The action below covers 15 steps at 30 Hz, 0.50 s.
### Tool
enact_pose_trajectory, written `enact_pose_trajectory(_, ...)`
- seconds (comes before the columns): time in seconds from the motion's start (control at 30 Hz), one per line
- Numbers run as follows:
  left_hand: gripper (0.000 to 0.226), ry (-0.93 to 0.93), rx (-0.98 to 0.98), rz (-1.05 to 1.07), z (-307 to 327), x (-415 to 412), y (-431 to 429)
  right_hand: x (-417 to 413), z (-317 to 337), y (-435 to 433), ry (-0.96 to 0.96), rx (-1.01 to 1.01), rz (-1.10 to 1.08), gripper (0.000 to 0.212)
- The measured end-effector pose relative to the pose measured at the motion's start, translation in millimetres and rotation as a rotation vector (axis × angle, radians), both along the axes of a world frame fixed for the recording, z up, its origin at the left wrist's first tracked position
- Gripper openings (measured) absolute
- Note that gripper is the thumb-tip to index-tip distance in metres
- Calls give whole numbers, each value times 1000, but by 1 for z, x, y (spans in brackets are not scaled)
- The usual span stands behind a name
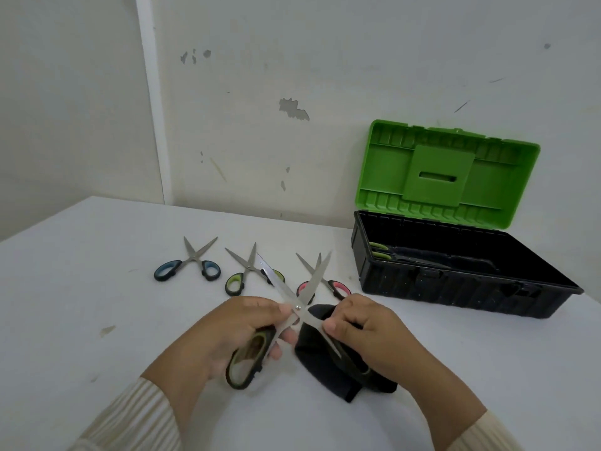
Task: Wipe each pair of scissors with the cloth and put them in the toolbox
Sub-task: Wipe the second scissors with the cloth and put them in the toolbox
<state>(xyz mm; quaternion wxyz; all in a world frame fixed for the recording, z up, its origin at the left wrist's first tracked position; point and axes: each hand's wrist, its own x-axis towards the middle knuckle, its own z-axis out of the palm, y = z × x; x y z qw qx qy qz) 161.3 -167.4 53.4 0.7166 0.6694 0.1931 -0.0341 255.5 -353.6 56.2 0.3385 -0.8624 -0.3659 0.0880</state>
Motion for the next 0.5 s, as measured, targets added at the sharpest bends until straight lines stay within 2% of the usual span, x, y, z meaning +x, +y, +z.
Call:
enact_pose_trajectory(0.13, 44, -35, -533, 86, 0, 2, 16, 5, 0, -2, 139, 176, -145, 30)
enact_pose_trajectory(0.2, 58, -102, -686, 161, -6, 6, 18, 3, 0, 0, 165, 229, -201, 37)
enact_pose_trajectory(0.27, 66, -179, -759, 211, -10, 11, 11, 1, -1, 2, 193, 265, -237, 43)
enact_pose_trajectory(0.33, 60, -213, -640, 232, -13, 17, -6, -2, -3, 6, 195, 272, -252, 43)
enact_pose_trajectory(0.4, 35, -230, -436, 232, -17, 19, -24, -5, -7, 12, 117, 229, -237, 41)
enact_pose_trajectory(0.43, 24, -238, -373, 239, -19, 19, -30, -7, -9, 15, 59, 212, -215, 40)
enact_pose_trajectory(0.5, 18, -231, -313, 287, -21, 18, -34, -10, -11, 18, -15, 195, -136, 38)
